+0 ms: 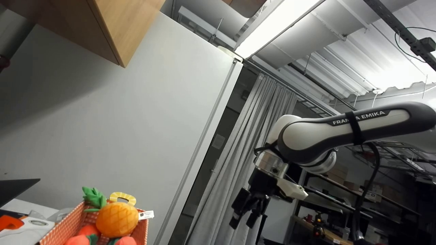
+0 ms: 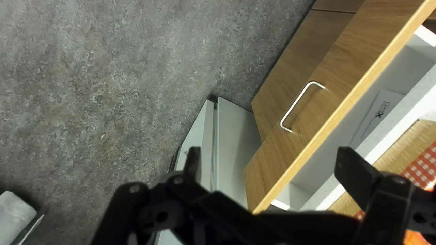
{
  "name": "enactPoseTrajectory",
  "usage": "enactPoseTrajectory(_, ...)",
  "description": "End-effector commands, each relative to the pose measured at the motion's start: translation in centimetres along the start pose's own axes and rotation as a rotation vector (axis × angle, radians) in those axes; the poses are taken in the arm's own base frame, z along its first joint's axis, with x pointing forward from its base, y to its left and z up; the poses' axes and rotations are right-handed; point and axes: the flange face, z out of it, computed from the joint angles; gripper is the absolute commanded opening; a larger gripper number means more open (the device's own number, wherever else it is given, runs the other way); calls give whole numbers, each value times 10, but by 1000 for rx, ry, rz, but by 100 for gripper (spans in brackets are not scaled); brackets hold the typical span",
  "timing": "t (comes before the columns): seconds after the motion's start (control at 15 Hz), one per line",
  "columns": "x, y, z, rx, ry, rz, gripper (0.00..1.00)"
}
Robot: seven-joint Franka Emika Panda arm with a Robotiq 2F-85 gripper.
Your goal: Open the drawer fully
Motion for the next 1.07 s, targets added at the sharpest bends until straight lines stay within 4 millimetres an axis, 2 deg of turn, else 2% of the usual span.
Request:
enactPoseTrajectory(0.0, 0, 0, -1, 0, -1, 0, 100)
enactPoseTrajectory(0.2, 0, 0, 11, -21, -7, 10, 100)
enactPoseTrajectory(0.53, 6, -12, 49, -49, -6, 12, 100)
enactPoseTrajectory(1.0, 17, -34, 101, -70, -15, 117, 100)
